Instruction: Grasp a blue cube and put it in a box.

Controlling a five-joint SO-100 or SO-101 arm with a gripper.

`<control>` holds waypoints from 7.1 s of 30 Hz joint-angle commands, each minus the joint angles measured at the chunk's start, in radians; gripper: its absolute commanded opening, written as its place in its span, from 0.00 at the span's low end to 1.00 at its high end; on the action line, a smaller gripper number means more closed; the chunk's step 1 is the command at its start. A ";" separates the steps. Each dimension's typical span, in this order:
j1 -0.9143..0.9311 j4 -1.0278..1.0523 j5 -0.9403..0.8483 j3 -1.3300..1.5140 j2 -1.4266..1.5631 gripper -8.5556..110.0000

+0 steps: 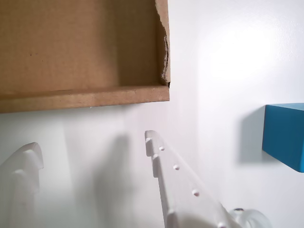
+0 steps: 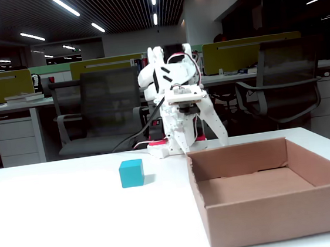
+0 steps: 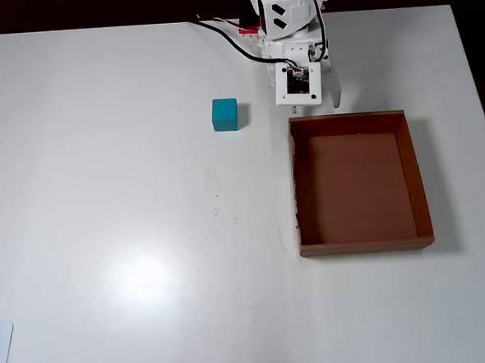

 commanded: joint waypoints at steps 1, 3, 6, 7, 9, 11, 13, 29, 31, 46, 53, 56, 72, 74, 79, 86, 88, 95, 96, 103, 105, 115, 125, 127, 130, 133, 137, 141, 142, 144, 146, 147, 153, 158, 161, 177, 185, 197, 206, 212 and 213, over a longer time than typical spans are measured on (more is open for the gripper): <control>-0.005 0.003 0.003 -0.008 0.002 0.31; -0.005 0.003 0.003 -0.008 0.002 0.31; -0.005 0.003 0.003 -0.008 0.002 0.31; -0.005 0.003 0.003 -0.008 0.002 0.31; -0.005 0.003 0.003 -0.008 0.002 0.31; -0.005 0.003 0.003 -0.008 0.002 0.31; -0.005 0.003 0.003 -0.008 0.002 0.31; -0.038 0.035 0.000 -0.009 0.002 0.32; -0.021 0.067 -0.009 -0.025 -0.003 0.32; 0.242 0.356 -0.371 -0.653 -0.476 0.33; 0.439 0.423 -0.588 -0.810 -0.635 0.35; 0.526 0.434 -0.692 -0.862 -0.703 0.36; 0.808 0.233 -0.884 -0.818 -0.905 0.37; 0.825 0.155 -0.888 -0.779 -0.933 0.37; 0.871 -0.051 -0.904 -0.675 -1.003 0.37; 0.881 -0.133 -0.907 -0.634 -1.060 0.37; 0.887 -0.163 -0.916 -0.621 -1.077 0.37; 0.893 -0.252 -0.930 -0.558 -1.117 0.36; 0.891 -0.253 -0.930 -0.554 -1.118 0.36; 0.870 -0.279 -0.923 -0.518 -1.120 0.32; 0.864 -0.276 -0.917 -0.517 -1.121 0.31; 0.851 -0.295 -0.914 -0.492 -1.112 0.26; 0.838 -0.301 -0.904 -0.486 -1.114 0.22; 0.836 -0.302 -0.899 -0.486 -1.114 0.21; 0.833 -0.302 -0.896 -0.482 -1.111 0.20; 0.833 -0.307 -0.894 -0.477 -1.106 0.20; 0.831 -0.305 -0.885 -0.477 -1.100 0.20; 0.816 -0.273 -0.854 -0.502 -1.095 0.19; 0.810 -0.261 -0.842 -0.512 -1.094 0.19; 0.795 -0.236 -0.819 -0.537 -1.092 0.19; 0.782 -0.209 -0.798 -0.568 -1.092 0.19; 0.775 -0.190 -0.785 -0.586 -1.092 0.19; 0.716 -0.095 -0.698 -0.715 -1.092 0.19; 0.658 -0.014 -0.627 -0.834 -1.092 0.19; 0.612 0.040 -0.581 -0.908 -1.095 0.19; 0.339 0.321 -0.337 -1.328 -1.134 0.19; 0.199 0.370 -0.199 -1.466 -1.195 0.19; 0.071 0.345 -0.060 -1.569 -1.388 0.19; 0.000 0.239 0.000 -1.578 -1.555 0.19; -0.054 0.115 0.008 -1.456 -1.606 0.19; -0.061 0.095 0.014 -1.436 -1.614 0.19</control>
